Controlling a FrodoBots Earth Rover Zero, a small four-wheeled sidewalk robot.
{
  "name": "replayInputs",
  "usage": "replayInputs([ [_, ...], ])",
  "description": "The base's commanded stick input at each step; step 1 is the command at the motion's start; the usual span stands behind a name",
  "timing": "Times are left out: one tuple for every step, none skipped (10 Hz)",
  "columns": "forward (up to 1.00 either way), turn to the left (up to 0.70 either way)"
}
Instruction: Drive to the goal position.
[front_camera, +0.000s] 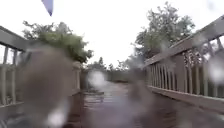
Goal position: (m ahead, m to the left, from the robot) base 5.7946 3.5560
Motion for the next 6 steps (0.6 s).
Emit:
replayInputs([
  [0.70, 0.00],
  [0.70, 0.00],
  [0.70, 0.00],
  [0.70, 0.00],
  [0.70, 0.00],
  [0.70, 0.00],
])
